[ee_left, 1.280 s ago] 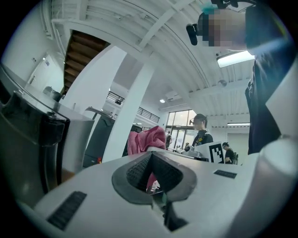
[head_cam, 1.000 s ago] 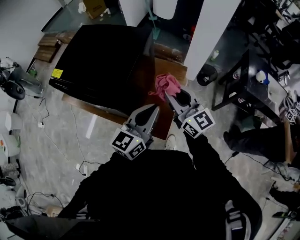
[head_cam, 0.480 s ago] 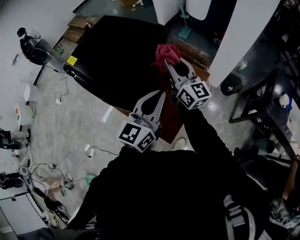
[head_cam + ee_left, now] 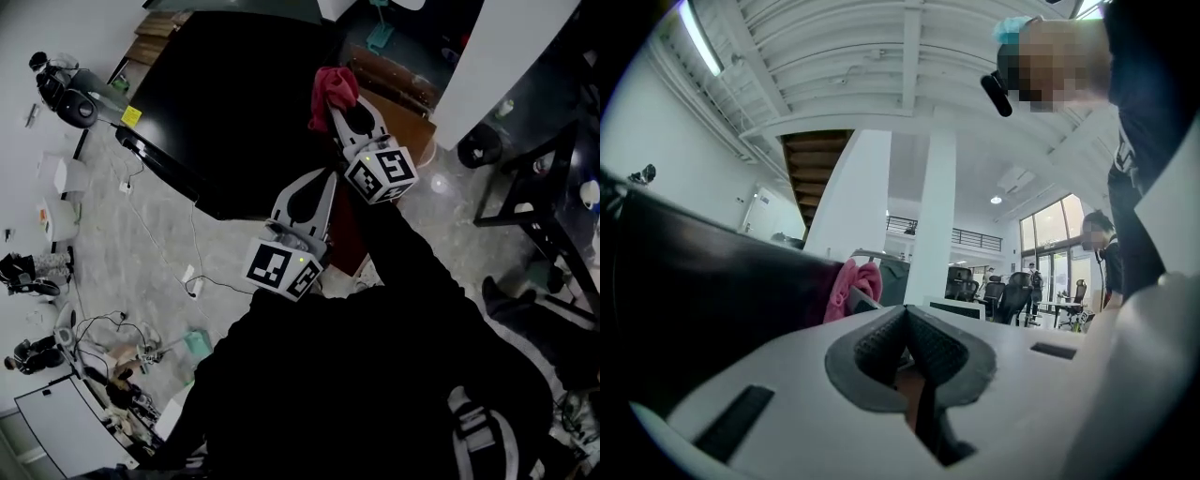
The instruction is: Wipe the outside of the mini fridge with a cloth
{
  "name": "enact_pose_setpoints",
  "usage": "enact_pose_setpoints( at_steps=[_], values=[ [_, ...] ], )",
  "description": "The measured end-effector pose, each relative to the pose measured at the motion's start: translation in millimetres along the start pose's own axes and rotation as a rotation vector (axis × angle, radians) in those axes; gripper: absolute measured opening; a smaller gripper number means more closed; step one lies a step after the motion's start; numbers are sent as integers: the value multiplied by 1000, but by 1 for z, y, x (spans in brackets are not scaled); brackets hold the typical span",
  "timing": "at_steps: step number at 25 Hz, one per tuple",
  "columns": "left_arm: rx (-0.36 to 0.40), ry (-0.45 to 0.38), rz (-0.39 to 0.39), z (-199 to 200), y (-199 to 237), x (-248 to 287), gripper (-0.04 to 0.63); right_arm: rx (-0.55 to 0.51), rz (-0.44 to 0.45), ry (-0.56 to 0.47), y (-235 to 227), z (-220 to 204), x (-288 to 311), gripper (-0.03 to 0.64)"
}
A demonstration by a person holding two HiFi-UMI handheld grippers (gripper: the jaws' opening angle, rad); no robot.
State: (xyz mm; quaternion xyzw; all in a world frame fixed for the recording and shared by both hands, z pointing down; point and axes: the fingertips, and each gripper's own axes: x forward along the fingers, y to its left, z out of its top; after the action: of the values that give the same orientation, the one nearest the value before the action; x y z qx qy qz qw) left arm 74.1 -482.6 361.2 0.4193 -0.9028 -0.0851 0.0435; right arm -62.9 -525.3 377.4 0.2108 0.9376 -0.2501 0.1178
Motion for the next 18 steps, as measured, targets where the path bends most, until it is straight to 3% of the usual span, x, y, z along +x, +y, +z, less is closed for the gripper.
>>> enact_pose_setpoints(
  at_steps=[4, 18],
  values=[
    [-37, 26, -2, -28, 11, 3, 6, 15, -54, 29, -24, -26, -6, 106],
    [-58, 134, 31, -129, 48, 14, 6, 175, -256, 87, -98, -125, -36, 104]
  ],
)
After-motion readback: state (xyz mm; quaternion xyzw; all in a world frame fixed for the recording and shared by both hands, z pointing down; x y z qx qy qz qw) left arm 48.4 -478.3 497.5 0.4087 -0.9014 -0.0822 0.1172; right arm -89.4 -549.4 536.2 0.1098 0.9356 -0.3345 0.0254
